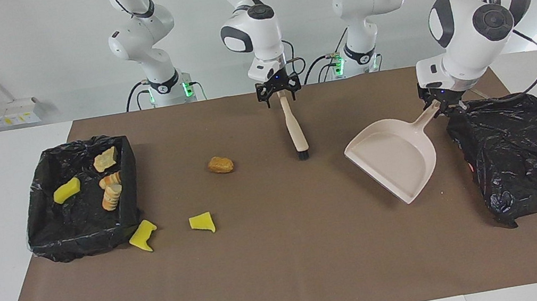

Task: Sweep and dump trash in bin

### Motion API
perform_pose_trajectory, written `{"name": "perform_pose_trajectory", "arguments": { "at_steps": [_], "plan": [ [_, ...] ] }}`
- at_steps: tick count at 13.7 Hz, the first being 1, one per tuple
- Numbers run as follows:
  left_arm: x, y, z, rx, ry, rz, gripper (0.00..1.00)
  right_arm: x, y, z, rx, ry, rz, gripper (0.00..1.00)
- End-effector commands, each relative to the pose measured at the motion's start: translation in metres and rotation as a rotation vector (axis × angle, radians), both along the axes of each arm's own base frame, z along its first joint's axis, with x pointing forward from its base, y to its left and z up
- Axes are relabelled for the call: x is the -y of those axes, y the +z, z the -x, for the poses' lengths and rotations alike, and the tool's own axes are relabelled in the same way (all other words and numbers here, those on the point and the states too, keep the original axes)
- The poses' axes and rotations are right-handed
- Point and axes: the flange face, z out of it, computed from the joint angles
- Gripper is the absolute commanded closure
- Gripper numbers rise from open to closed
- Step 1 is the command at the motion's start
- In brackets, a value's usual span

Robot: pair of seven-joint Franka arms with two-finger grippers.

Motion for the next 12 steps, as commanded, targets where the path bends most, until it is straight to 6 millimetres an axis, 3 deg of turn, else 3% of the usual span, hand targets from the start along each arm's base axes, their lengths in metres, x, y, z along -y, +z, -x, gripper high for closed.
{"name": "perform_pose_trajectory", "arguments": {
  "at_steps": [1, 8, 10, 12],
  "plan": [
    [-0.004, 0.005, 0.012, 0.038, -0.102, 0.000, 1.00, 0.001, 0.000, 0.000, 0.029, 0.001, 0.004, 0.16],
    [-0.003, 0.006, 0.004, 0.093, -0.108, 0.003, 1.00, -0.001, 0.000, -0.002, 0.066, 0.050, 0.032, 0.31],
    [-0.003, 0.004, 0.006, 0.086, -0.149, 0.009, 1.00, -0.001, 0.001, -0.001, 0.069, 0.055, 0.032, 0.44],
    [-0.002, -0.012, 0.013, 0.077, -0.199, 0.016, 1.00, -0.003, 0.003, -0.003, 0.082, 0.067, 0.037, 0.74]
  ]
}}
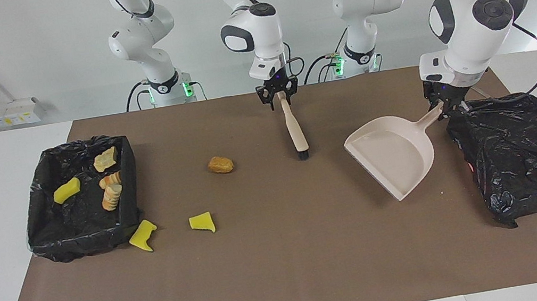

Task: Sweep and dump trash in bin
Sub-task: 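Slide the dustpan toward the table center while the right gripper grasps the brush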

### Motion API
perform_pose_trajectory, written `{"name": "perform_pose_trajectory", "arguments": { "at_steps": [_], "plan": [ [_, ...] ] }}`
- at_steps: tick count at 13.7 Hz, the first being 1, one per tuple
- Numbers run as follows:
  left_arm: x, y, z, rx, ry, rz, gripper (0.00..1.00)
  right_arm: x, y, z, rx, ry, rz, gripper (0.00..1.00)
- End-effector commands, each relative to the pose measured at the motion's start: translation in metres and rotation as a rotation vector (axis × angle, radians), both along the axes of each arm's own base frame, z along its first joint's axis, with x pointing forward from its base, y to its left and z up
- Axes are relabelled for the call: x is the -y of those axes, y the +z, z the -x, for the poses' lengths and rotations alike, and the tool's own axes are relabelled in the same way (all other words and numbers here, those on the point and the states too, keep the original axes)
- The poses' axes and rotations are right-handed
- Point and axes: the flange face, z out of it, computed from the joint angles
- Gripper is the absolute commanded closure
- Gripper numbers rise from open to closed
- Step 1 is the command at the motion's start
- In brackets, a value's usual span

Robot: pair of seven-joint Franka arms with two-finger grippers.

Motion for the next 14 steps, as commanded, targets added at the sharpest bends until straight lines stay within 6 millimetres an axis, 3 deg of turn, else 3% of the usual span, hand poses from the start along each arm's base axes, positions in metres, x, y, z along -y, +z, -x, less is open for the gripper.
{"name": "perform_pose_trajectory", "arguments": {
  "at_steps": [1, 2, 4, 6, 7, 9, 12, 14],
  "plan": [
    [0.000, -0.018, 0.017, 0.013, -0.094, -0.005, 1.00, -0.004, 0.005, -0.006, 0.022, -0.006, 0.010, 0.87],
    [0.002, -0.027, 0.022, 0.013, -0.105, -0.003, 1.00, -0.004, 0.004, -0.011, 0.012, -0.012, 0.029, 1.00],
    [0.011, -0.033, 0.024, 0.014, -0.137, -0.019, 1.00, -0.001, 0.012, -0.016, 0.011, -0.026, 0.040, 1.00],
    [0.030, -0.040, 0.026, 0.015, -0.175, -0.019, 1.00, 0.016, 0.037, -0.032, 0.018, -0.069, 0.056, 1.00],
    [0.042, -0.045, 0.024, 0.044, -0.193, -0.015, 1.00, 0.029, 0.056, -0.047, 0.019, -0.103, 0.075, 1.00],
    [0.046, -0.045, 0.017, 0.079, -0.221, -0.034, 1.00, 0.052, 0.086, -0.073, -0.005, -0.137, 0.132, 1.00],
    [0.086, -0.054, 0.021, 0.075, -0.249, -0.047, 1.00, 0.097, 0.112, -0.114, -0.051, -0.196, 0.203, 1.00],
    [0.118, -0.054, 0.030, 0.078, -0.218, -0.052, 1.00, 0.128, 0.112, -0.131, -0.072, -0.229, 0.292, 1.00]
  ]
}}
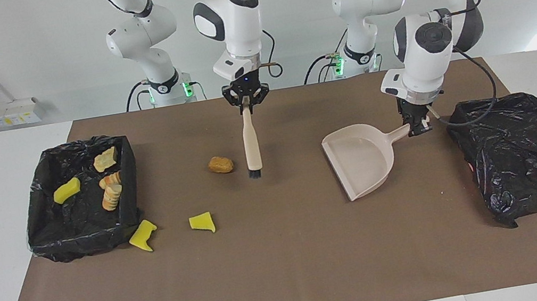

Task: Sweep and dump trash in bin
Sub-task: 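Carry the brush with the right gripper to the yellow sponges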

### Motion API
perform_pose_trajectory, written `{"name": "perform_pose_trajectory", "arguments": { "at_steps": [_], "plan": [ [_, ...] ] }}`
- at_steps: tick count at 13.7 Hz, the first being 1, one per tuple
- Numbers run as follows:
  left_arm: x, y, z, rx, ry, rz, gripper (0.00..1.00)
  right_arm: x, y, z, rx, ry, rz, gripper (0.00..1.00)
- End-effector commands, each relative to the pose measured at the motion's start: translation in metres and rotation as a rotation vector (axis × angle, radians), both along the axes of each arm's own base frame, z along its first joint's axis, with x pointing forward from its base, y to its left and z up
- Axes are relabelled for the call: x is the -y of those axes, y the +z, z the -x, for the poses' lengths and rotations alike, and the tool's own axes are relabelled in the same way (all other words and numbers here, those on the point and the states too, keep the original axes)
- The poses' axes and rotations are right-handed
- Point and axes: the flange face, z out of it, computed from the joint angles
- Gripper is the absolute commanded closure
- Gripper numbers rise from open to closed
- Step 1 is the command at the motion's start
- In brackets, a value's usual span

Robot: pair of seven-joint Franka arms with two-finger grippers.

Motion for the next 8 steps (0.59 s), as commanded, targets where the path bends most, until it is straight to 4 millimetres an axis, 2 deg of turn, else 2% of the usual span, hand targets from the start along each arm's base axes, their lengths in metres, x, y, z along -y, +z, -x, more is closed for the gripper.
{"name": "perform_pose_trajectory", "arguments": {
  "at_steps": [1, 4, 7, 8],
  "plan": [
    [0.041, 0.001, 0.015, 0.028, 0.021, -0.020, 1.00, 0.044, -0.002, -0.027, -0.006, -0.020, 0.142, 1.00],
    [0.090, -0.009, 0.031, 0.034, 0.076, -0.015, 1.00, 0.116, -0.015, -0.063, -0.047, 0.010, 0.231, 1.00],
    [0.107, -0.011, 0.041, 0.022, 0.103, 0.007, 1.00, 0.185, -0.026, -0.100, -0.051, 0.084, 0.280, 1.00],
    [0.106, -0.011, 0.042, 0.020, 0.107, 0.008, 1.00, 0.213, -0.032, -0.112, -0.054, 0.113, 0.294, 1.00]
  ]
}}
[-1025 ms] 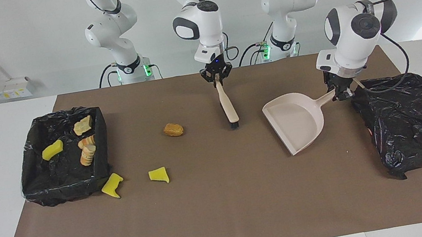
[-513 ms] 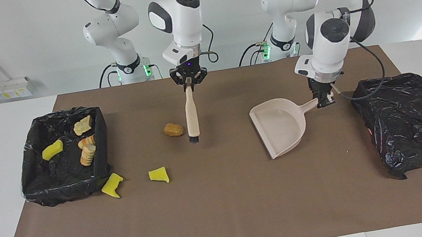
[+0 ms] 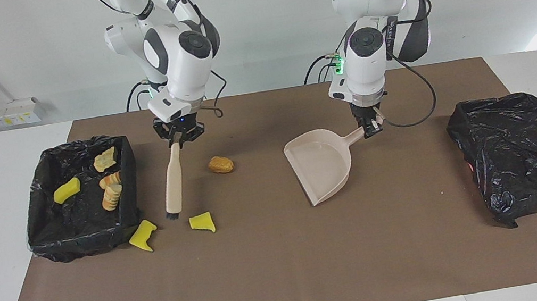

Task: Sweep and dump trash in bin
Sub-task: 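Carry the brush with the right gripper to the yellow sponges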

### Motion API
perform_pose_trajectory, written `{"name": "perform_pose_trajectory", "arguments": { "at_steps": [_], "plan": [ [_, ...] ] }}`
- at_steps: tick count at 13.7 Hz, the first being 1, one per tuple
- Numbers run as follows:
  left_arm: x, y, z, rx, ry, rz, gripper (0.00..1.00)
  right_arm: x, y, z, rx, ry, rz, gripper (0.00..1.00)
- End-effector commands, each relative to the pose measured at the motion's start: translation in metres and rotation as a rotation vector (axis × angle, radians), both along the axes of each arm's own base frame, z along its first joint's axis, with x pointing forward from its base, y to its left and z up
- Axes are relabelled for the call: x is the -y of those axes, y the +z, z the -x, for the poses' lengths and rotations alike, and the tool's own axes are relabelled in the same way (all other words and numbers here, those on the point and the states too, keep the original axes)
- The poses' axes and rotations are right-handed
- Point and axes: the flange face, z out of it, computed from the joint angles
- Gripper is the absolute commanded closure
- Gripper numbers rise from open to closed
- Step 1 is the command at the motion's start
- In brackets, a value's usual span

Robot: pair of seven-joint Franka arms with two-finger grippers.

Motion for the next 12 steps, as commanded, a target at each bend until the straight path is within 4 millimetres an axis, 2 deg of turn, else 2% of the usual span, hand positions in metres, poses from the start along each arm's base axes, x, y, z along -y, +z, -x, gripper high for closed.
{"name": "perform_pose_trajectory", "arguments": {
  "at_steps": [1, 5, 6, 7, 9, 12],
  "plan": [
    [-0.003, 0.000, 0.005, 0.001, 0.028, 0.015, 1.00, 0.055, -0.020, -0.027, -0.001, 0.080, 0.046, 1.00],
    [-0.005, 0.000, 0.005, 0.001, 0.039, 0.014, 1.00, 0.102, -0.059, -0.050, 0.040, 0.117, 0.053, 1.00],
    [-0.005, 0.000, 0.005, 0.001, 0.039, 0.014, 1.00, 0.110, -0.066, -0.053, 0.049, 0.117, 0.045, 1.00],
    [-0.006, 0.000, 0.004, 0.001, 0.041, 0.014, 1.00, 0.110, -0.073, -0.053, 0.042, 0.111, 0.040, 1.00],
    [-0.008, -0.002, 0.006, -0.004, 0.042, 0.014, 1.00, 0.097, -0.077, -0.049, 0.024, 0.100, 0.019, 1.00],
    [-0.011, -0.006, 0.010, -0.011, 0.046, 0.010, 1.00, 0.049, -0.078, -0.034, -0.045, 0.055, -0.087, 1.00]
  ]
}}
